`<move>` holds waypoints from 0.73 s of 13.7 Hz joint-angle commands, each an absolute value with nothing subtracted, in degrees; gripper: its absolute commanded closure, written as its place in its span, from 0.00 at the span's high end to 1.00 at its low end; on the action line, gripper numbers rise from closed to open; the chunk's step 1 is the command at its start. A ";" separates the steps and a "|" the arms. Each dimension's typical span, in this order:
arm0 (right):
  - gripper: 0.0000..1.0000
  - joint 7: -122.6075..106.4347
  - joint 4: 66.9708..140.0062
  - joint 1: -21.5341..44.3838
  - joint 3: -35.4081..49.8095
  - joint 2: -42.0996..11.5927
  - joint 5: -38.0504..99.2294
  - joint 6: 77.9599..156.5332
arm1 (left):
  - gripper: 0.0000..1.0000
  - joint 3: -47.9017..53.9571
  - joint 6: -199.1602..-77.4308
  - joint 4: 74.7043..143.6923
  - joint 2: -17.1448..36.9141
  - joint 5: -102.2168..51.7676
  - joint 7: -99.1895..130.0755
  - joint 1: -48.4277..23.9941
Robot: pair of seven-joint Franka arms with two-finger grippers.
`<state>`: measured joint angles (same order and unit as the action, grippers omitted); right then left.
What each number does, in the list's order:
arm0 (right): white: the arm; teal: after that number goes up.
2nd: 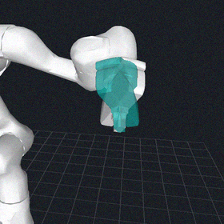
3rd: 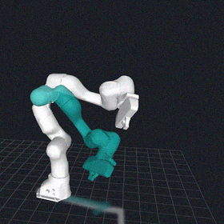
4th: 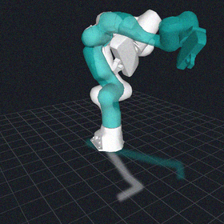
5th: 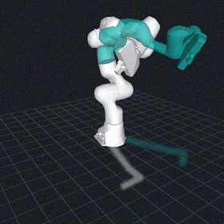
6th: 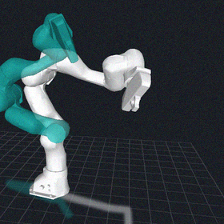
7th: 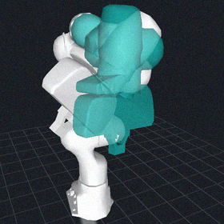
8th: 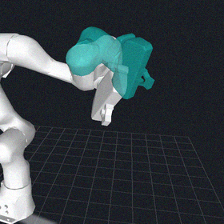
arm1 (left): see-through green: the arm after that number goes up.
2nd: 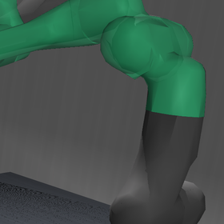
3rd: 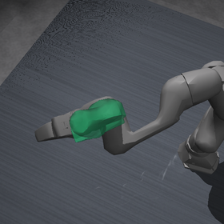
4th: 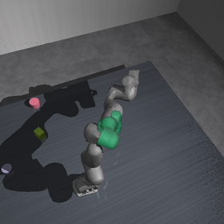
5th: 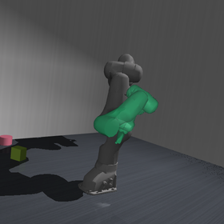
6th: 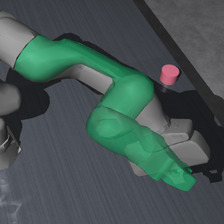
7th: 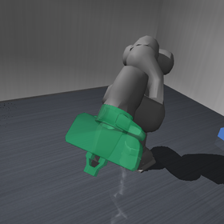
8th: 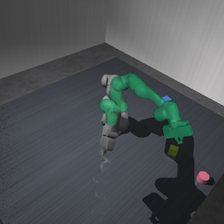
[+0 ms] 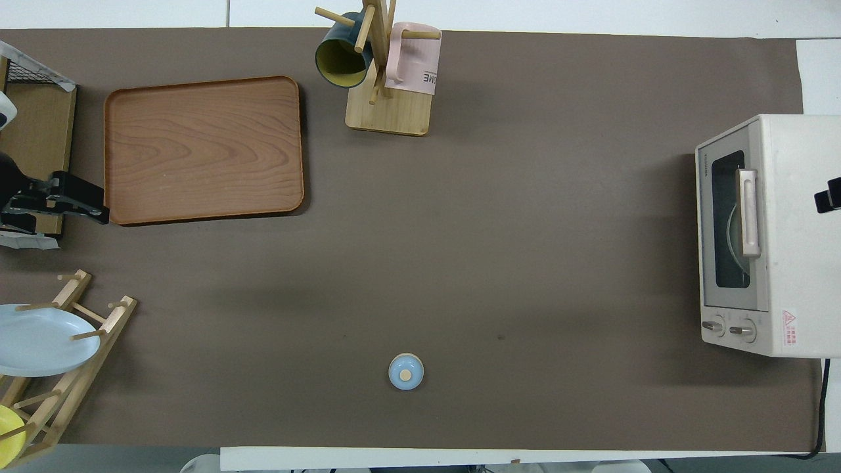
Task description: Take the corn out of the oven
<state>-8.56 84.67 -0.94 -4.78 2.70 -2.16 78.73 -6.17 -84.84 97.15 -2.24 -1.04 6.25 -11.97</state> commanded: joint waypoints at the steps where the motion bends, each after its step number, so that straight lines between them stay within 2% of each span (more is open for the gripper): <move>1: 1.00 -7.82 87.01 -1.66 -5.36 4.05 -2.55 79.72 | 1.00 -5.71 -91.27 96.18 -3.43 -0.61 5.98 -12.04; 5: 1.00 -7.65 86.83 -1.50 -5.36 3.08 -3.16 80.41 | 1.00 -5.45 -92.55 94.39 -4.04 -0.44 5.80 -11.95; 7: 0.99 -10.26 89.37 -1.76 -5.36 3.95 -2.99 82.96 | 1.00 -5.45 -92.37 94.39 -4.04 -0.44 5.63 -11.69; 8: 0.65 -12.28 89.82 -1.76 -5.36 3.96 -2.90 84.19 | 1.00 -5.54 -92.20 94.31 -4.04 -0.44 5.63 -11.69; 9: 0.26 -12.48 91.56 -1.76 -5.36 3.96 -2.99 84.98 | 1.00 -5.71 -91.85 94.31 -4.13 -0.44 5.62 -11.69; 10: 0.08 -12.83 93.41 -1.67 -5.36 3.26 -3.08 86.90 | 1.00 -5.71 -91.41 94.31 -4.22 -0.44 5.62 -11.69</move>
